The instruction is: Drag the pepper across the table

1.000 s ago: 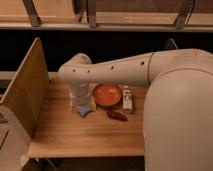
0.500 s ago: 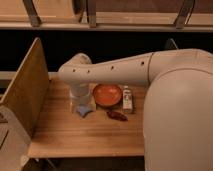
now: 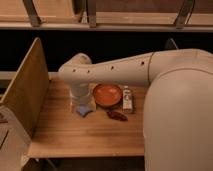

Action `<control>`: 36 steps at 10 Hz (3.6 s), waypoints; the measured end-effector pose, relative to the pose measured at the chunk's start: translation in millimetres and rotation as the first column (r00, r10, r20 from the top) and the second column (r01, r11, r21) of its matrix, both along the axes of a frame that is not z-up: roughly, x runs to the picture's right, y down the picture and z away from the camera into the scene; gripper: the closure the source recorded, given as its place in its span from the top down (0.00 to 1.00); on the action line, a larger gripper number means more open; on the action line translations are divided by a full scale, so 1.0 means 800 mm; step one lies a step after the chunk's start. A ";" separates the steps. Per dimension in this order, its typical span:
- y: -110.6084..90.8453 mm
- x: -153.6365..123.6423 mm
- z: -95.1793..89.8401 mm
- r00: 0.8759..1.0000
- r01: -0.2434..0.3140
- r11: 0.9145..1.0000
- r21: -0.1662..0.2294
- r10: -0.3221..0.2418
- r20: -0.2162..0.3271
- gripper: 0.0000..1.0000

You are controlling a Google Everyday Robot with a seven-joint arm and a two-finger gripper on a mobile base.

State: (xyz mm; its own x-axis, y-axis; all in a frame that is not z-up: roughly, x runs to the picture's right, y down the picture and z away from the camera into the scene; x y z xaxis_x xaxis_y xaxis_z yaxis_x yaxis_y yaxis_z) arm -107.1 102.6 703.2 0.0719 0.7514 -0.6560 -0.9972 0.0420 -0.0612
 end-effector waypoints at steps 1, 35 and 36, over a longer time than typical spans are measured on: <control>0.000 0.000 0.000 1.000 0.000 1.000 0.000 0.000 0.000 0.65; 0.038 0.168 0.090 0.911 0.078 0.991 0.109 -0.115 0.397 0.65; 0.039 0.167 0.090 0.908 0.080 0.991 0.107 -0.117 0.403 0.65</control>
